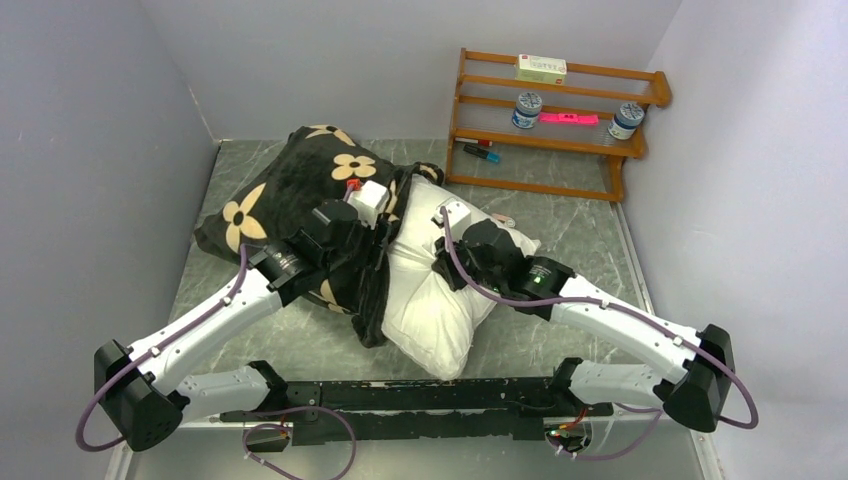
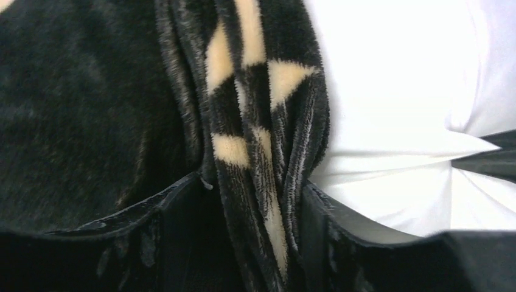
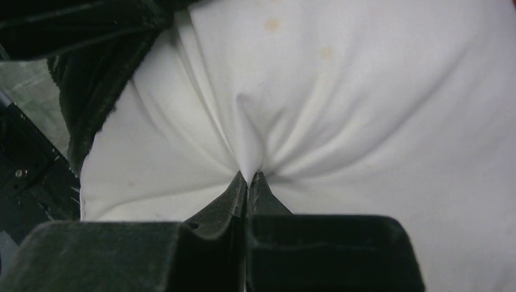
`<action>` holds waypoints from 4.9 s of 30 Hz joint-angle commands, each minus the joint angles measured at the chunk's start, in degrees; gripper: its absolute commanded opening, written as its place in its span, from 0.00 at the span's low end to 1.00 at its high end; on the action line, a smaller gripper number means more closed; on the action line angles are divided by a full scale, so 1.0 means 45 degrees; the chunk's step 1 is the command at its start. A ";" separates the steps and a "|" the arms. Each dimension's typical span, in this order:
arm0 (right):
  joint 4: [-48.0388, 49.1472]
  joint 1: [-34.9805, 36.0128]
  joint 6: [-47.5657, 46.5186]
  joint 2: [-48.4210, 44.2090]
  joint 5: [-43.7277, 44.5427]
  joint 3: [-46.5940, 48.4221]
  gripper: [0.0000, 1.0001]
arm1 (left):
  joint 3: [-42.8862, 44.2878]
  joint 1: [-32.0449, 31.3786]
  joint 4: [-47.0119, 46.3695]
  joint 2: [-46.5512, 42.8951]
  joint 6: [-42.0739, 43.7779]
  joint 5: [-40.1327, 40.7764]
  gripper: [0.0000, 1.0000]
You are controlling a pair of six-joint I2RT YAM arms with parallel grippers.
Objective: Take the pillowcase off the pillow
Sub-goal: Remove the pillow from the pillowcase.
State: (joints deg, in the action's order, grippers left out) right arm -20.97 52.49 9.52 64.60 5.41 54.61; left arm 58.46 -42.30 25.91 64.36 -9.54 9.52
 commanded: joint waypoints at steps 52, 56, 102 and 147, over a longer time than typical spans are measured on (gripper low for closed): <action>-0.0700 -0.0378 -0.2654 -0.2711 -0.1233 0.0923 0.86 | 0.1444 0.2819 -0.2621 0.3450 -0.0553 -0.1268 0.15; -0.0960 0.1582 -0.3262 -0.2060 0.0114 0.1637 0.94 | 0.0974 0.2819 -0.2702 0.3139 -0.0439 -0.1430 0.14; -0.1606 0.4676 -0.3415 0.4479 0.6537 0.1610 0.00 | -0.0098 0.2941 -0.2410 0.0450 -0.1339 -0.0947 0.64; 0.0732 -0.0070 -0.0425 0.0870 0.2203 0.1262 0.00 | -0.2547 0.0339 -0.1722 -0.0289 -0.3317 -0.2984 0.82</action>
State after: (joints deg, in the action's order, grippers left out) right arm -23.59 54.00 6.04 72.07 11.35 60.97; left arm 45.32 -40.58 23.88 61.69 -22.26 -8.05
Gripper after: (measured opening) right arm 0.069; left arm 0.871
